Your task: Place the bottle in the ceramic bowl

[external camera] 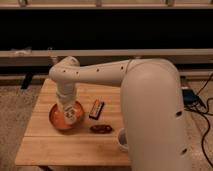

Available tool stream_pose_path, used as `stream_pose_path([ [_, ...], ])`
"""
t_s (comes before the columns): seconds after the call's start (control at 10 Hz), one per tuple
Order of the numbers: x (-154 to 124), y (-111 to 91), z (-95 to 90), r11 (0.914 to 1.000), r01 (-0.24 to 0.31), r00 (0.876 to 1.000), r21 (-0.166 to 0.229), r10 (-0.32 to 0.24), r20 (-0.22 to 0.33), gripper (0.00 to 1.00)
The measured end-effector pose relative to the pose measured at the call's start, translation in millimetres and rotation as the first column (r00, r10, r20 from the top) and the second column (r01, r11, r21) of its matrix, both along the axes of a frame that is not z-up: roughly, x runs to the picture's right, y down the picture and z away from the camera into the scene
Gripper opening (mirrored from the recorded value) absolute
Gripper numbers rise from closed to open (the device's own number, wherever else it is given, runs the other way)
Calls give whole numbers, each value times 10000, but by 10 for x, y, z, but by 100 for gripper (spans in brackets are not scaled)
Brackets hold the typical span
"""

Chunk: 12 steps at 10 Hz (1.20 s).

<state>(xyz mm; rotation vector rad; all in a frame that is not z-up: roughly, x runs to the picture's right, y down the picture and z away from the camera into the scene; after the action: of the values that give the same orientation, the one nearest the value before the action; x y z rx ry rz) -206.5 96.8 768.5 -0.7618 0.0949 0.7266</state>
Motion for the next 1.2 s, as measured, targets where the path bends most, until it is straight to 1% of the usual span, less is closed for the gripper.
stream_pose_path([
  [0.2,14,-29,-7,9996,240,9997,-142,-241,-97,80],
  [0.4,23,-177,-175,9988,473,9988,-99,-474,-104,80],
  [0.5,30,-219,-228,9984,563,9984,-74,-564,-91,80],
  [0.8,1,-237,-313,9965,835,9965,-14,-835,-29,80],
  [1.2,39,-247,-355,9962,871,9962,-7,-871,-56,80],
])
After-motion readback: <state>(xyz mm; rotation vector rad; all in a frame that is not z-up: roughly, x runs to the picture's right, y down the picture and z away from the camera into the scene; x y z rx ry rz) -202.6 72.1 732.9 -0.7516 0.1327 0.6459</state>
